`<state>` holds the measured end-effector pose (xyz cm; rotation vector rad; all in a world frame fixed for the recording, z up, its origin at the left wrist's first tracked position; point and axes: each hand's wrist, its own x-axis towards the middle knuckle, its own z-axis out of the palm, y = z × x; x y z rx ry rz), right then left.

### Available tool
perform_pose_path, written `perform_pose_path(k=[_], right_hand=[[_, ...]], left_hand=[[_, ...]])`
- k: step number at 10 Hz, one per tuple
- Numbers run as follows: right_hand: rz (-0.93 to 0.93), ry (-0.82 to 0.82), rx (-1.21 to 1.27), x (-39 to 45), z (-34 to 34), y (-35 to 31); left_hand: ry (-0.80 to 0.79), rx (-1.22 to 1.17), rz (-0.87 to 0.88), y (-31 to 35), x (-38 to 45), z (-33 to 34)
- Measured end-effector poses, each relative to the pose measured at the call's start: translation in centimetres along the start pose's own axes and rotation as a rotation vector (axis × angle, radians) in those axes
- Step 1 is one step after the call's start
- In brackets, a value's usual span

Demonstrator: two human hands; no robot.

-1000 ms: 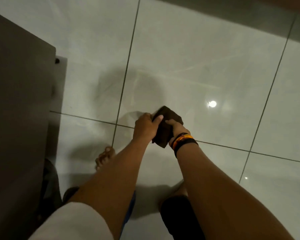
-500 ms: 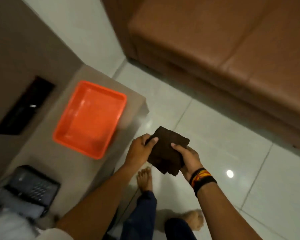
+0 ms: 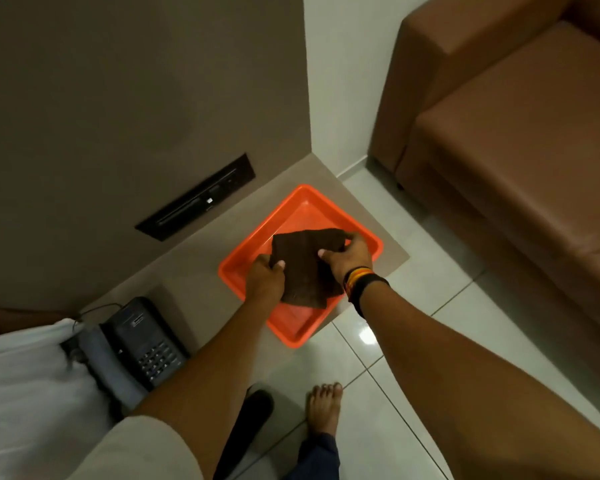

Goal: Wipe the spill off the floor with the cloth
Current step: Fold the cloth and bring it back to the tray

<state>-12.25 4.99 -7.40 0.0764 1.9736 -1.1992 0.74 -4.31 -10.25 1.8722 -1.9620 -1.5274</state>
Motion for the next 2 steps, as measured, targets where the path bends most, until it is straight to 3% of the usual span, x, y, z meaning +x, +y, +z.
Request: perform_pose_path(k=[1,2], right_hand=[[0.003,0.010,-0.053,1.1,0.2,-0.5],[-0.010,0.033,-0.054,-3.5,-2.5,-0.1]], left_hand=[[0.015,0.152,0.060,0.2,1.0,-0.2],[0.097,0.221,0.274,2.5,-1.9,-1.0]])
